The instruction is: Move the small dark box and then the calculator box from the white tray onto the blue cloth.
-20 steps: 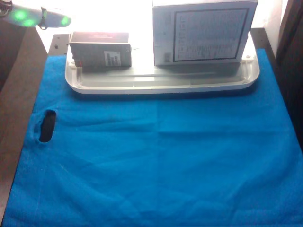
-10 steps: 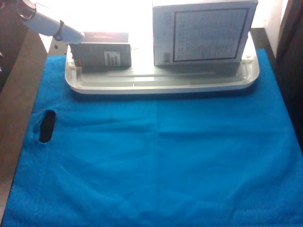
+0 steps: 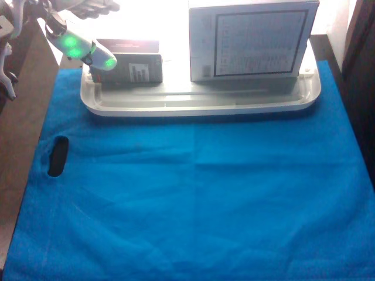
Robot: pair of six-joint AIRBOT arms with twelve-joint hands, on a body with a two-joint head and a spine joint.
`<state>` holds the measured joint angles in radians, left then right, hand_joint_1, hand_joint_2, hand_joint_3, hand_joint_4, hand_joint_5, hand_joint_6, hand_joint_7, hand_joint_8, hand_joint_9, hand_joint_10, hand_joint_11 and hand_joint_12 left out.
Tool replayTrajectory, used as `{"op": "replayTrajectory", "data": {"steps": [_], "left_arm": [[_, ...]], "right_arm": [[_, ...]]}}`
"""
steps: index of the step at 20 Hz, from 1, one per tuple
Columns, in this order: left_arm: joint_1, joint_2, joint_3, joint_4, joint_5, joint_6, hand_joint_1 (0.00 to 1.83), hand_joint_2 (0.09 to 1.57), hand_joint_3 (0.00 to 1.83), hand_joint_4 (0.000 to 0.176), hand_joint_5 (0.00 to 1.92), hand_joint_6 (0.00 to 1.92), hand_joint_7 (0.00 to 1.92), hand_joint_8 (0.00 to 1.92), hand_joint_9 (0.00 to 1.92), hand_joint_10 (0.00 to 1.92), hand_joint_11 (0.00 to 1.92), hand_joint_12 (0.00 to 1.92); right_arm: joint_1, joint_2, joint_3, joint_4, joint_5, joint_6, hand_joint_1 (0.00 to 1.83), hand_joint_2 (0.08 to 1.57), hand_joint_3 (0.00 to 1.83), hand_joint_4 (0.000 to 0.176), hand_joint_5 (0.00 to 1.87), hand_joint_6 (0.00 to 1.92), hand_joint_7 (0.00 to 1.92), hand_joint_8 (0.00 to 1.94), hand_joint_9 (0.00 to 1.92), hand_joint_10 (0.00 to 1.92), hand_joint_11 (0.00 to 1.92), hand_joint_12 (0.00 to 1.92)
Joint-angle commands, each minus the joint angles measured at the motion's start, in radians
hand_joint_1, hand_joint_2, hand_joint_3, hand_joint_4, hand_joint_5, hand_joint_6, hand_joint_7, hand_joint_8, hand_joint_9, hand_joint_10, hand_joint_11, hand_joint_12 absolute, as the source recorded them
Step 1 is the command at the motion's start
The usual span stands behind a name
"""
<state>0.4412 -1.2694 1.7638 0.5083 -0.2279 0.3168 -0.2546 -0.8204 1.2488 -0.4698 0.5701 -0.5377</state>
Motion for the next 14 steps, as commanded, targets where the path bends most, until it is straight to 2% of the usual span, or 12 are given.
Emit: {"op": "replayTrajectory", "data": {"steps": [1, 2, 5, 9, 10, 11, 12, 13, 14], "left_arm": [[-0.003, -0.005, 0.009, -0.013, -0.071, -0.007, 0.97, 0.86, 0.0, 0.0, 0.44, 0.0, 0.49, 0.0, 0.53, 0.0, 0.33, 0.49], [0.0, -0.008, 0.01, -0.012, -0.069, -0.007, 0.96, 0.85, 0.0, 0.0, 0.44, 0.0, 0.48, 0.0, 0.51, 0.0, 0.31, 0.48], [0.009, -0.016, 0.016, -0.01, -0.062, -0.007, 0.94, 0.84, 0.0, 0.0, 0.5, 0.0, 0.51, 0.0, 0.51, 0.0, 0.22, 0.67], [0.014, -0.023, 0.022, -0.009, -0.059, -0.007, 1.02, 0.92, 0.01, 0.0, 0.73, 0.04, 0.69, 0.02, 0.62, 0.02, 0.26, 0.7], [0.014, -0.024, 0.022, -0.009, -0.059, -0.007, 1.13, 1.08, 0.0, 0.0, 0.98, 0.74, 0.87, 0.02, 0.75, 0.02, 0.25, 0.87], [0.015, -0.025, 0.022, -0.009, -0.059, -0.007, 1.13, 1.08, 0.0, 0.0, 0.98, 0.74, 0.87, 0.02, 0.75, 0.02, 0.25, 0.87], [0.014, -0.025, 0.023, -0.009, -0.059, -0.007, 1.2, 1.11, 0.0, 0.0, 1.03, 0.85, 0.88, 0.91, 0.88, 0.07, 0.29, 1.1], [0.014, -0.028, 0.027, -0.009, -0.059, -0.007, 1.21, 1.13, 0.0, 0.0, 1.04, 0.85, 0.85, 1.16, 0.94, 0.11, 0.32, 1.25], [0.014, -0.031, 0.031, -0.009, -0.06, -0.007, 1.22, 1.14, 0.0, 0.0, 1.04, 0.87, 0.81, 1.26, 0.93, 0.13, 0.32, 1.34]], "right_arm": [[0.005, 0.0, -0.003, 0.033, 0.1, 0.001, 0.31, 0.94, 0.0, 0.0, 0.21, 0.0, 0.27, 0.0, 0.21, 0.0, 0.16, 0.02], [0.005, 0.0, -0.003, 0.033, 0.1, 0.001, 0.3, 0.94, 0.0, 0.0, 0.21, 0.0, 0.26, 0.0, 0.2, 0.0, 0.17, 0.02], [0.005, 0.0, -0.004, 0.033, 0.1, 0.001, 0.28, 0.97, 0.01, 0.0, 0.2, 0.0, 0.25, 0.0, 0.2, 0.0, 0.15, 0.01], [0.005, 0.0, -0.004, 0.033, 0.1, 0.001, 0.26, 0.97, 0.01, 0.0, 0.17, 0.0, 0.22, 0.0, 0.19, 0.0, 0.15, 0.01], [0.005, 0.0, -0.004, 0.033, 0.1, 0.001, 0.25, 0.97, 0.01, 0.0, 0.17, 0.0, 0.21, 0.0, 0.18, 0.0, 0.16, 0.01], [0.005, 0.001, -0.004, 0.033, 0.1, 0.001, 0.25, 0.97, 0.01, 0.0, 0.17, 0.0, 0.21, 0.0, 0.18, 0.0, 0.16, 0.01], [0.005, 0.001, -0.004, 0.033, 0.1, 0.001, 0.25, 0.99, 0.01, 0.0, 0.18, 0.01, 0.22, 0.0, 0.19, 0.0, 0.16, 0.01], [0.005, 0.001, -0.004, 0.033, 0.1, 0.001, 0.26, 0.99, 0.01, 0.0, 0.2, 0.01, 0.23, 0.01, 0.19, 0.0, 0.16, 0.01], [0.005, 0.001, -0.004, 0.033, 0.1, 0.001, 0.26, 0.99, 0.01, 0.0, 0.21, 0.01, 0.24, 0.01, 0.19, 0.0, 0.16, 0.01]]}}
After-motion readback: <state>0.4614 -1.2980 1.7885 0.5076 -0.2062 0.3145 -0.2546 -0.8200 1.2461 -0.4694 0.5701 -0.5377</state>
